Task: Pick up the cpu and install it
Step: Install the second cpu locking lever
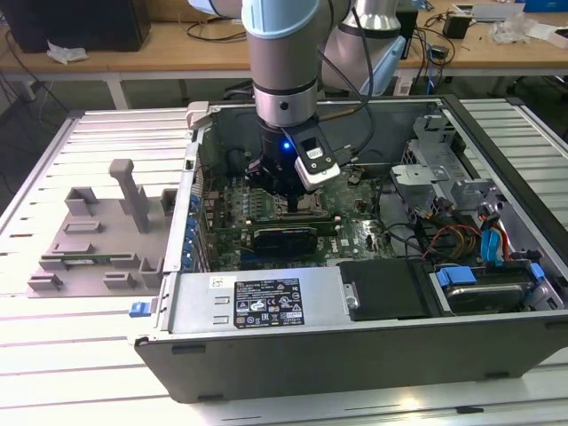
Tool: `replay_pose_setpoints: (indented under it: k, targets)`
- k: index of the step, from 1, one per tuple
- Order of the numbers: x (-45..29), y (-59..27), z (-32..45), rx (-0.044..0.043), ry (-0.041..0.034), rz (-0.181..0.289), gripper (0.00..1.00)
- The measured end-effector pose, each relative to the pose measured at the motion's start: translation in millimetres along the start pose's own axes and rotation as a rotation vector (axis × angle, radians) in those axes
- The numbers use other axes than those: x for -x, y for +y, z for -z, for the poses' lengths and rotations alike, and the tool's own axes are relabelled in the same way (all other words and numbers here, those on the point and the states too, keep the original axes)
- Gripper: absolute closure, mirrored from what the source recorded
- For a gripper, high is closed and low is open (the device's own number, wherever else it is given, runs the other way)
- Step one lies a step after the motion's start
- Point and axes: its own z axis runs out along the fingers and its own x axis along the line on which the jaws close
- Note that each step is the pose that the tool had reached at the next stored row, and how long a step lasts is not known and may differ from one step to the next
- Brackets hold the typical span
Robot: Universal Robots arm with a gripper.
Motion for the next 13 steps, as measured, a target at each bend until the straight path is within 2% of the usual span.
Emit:
replay_pose_setpoints:
  k: [1,2,6,10,13]
  targets:
    - [0.0,0.0,0.0,-0.0001,0.0001,0.0,0.89]
    - [-0.1,0.0,-0.6,-0.0001,0.0037,0.001,0.89]
    - [-0.2,0.0,-0.5,-0.0004,0.0041,0.002,0.89]
    - [-4.0,-0.5,-1.2,0.0007,0.0042,0.003,0.89]
    - [-8.4,-1.0,-2.7,0.0094,0.0052,0.002,0.89]
